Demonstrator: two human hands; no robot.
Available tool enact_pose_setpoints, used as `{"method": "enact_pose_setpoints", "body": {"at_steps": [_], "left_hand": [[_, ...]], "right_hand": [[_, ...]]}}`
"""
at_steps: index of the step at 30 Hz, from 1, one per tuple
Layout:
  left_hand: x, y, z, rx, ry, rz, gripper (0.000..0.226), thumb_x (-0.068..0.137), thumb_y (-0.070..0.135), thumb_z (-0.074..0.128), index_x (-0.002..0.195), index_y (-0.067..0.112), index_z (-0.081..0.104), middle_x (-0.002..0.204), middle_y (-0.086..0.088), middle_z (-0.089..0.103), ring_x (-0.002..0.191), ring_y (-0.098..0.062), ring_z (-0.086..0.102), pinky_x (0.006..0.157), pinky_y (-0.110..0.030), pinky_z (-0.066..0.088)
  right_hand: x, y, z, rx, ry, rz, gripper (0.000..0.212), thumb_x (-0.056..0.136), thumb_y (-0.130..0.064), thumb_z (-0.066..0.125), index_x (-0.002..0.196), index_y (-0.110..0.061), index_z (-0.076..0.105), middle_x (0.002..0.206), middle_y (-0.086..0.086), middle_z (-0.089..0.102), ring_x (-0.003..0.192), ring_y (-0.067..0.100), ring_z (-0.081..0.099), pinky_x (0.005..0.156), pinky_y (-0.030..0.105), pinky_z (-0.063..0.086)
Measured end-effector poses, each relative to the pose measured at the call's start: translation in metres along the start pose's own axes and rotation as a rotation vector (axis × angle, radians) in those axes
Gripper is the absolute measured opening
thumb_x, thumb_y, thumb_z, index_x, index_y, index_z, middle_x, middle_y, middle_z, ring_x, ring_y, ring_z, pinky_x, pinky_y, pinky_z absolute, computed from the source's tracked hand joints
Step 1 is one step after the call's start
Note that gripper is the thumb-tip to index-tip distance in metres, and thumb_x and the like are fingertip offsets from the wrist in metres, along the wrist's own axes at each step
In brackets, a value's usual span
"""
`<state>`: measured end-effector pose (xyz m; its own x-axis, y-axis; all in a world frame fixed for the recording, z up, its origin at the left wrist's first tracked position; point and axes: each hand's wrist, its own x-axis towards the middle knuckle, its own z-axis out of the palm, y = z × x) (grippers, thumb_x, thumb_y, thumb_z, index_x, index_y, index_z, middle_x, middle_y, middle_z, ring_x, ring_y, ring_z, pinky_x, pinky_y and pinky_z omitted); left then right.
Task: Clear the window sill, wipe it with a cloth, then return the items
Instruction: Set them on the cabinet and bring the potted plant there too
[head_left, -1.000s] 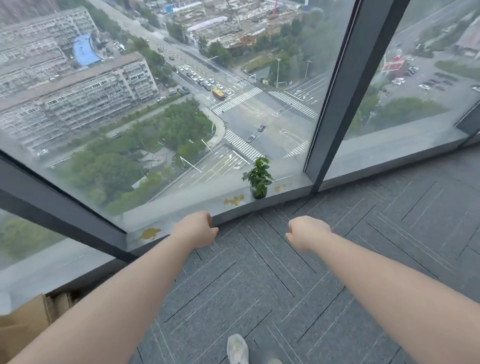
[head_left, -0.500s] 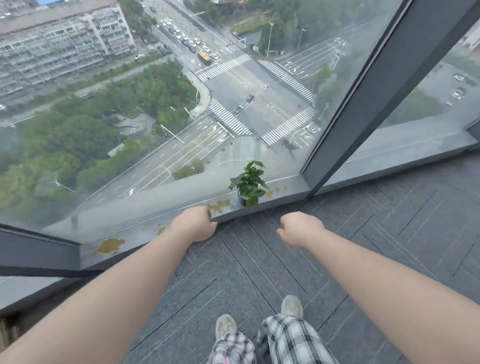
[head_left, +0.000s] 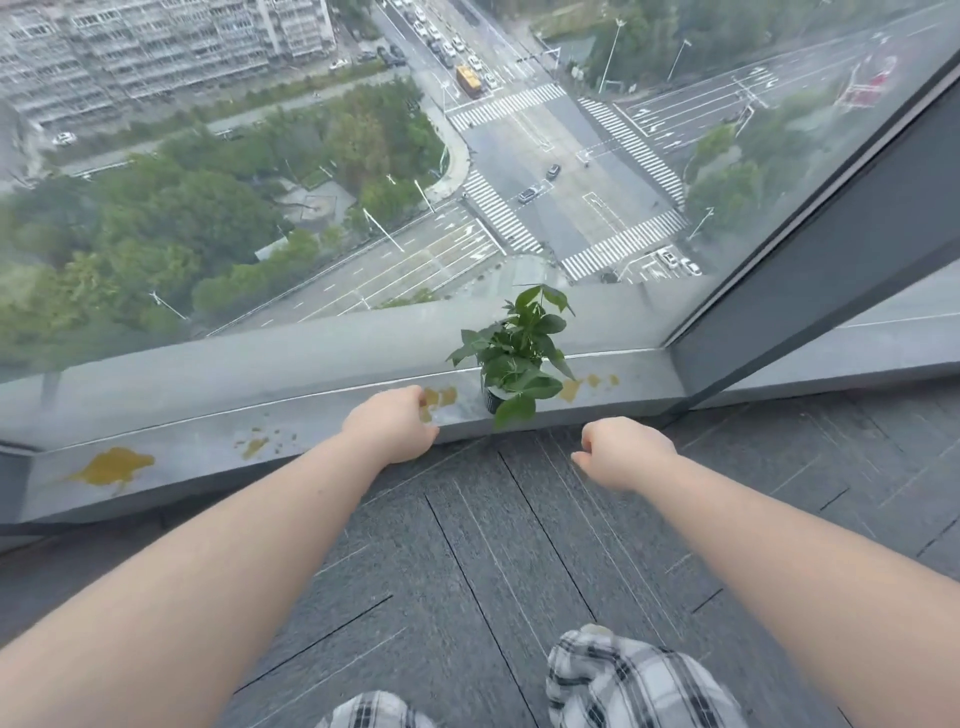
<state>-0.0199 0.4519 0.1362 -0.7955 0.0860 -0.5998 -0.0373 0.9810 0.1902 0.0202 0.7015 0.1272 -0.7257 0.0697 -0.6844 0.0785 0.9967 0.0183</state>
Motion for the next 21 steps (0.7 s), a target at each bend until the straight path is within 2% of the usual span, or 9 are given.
{"method": "enact_pose_setpoints", "body": {"at_steps": [7,12,16,21], "left_hand": [[0.107,-0.022,0.098,0.032,-0.015,-0.007,0.056,0.09,0.038,0.053,0.14,0.019,0.036,0.14,-0.004,0.048,0.128,-0.026,0.046,0.099,-0.036,0.04],[0.16,-0.028,0.139,-0.065,0.065,0.087,0.073,0.086,0.039,0.061,0.146,0.022,0.023,0.146,-0.005,0.038,0.133,-0.025,0.04,0.106,-0.04,0.038],[0.191,-0.022,0.155,-0.14,0.144,0.169,0.09,0.083,0.043,0.065,0.151,0.024,0.008,0.154,-0.002,0.027,0.138,-0.022,0.033,0.109,-0.04,0.035],[0.22,-0.012,0.166,-0.187,0.188,0.23,0.097,0.08,0.046,0.068,0.152,0.023,0.007,0.157,-0.001,0.022,0.142,-0.019,0.028,0.112,-0.041,0.031]], "right_hand": [[0.112,0.02,0.083,0.03,0.04,0.025,0.038,0.095,-0.049,0.043,0.115,-0.02,0.057,0.115,0.001,0.06,0.104,0.025,0.058,0.079,0.034,0.048],[0.168,0.028,0.111,0.048,0.11,0.032,0.037,0.093,-0.053,0.045,0.107,-0.02,0.054,0.114,0.003,0.061,0.103,0.026,0.058,0.08,0.035,0.049],[0.201,0.022,0.122,0.071,0.137,0.013,0.052,0.091,-0.056,0.044,0.126,-0.018,0.049,0.12,0.005,0.059,0.11,0.028,0.057,0.084,0.04,0.05],[0.23,0.017,0.12,0.149,0.15,-0.055,0.067,0.091,-0.056,0.048,0.142,-0.015,0.034,0.142,0.007,0.047,0.127,0.03,0.047,0.099,0.045,0.045]]}}
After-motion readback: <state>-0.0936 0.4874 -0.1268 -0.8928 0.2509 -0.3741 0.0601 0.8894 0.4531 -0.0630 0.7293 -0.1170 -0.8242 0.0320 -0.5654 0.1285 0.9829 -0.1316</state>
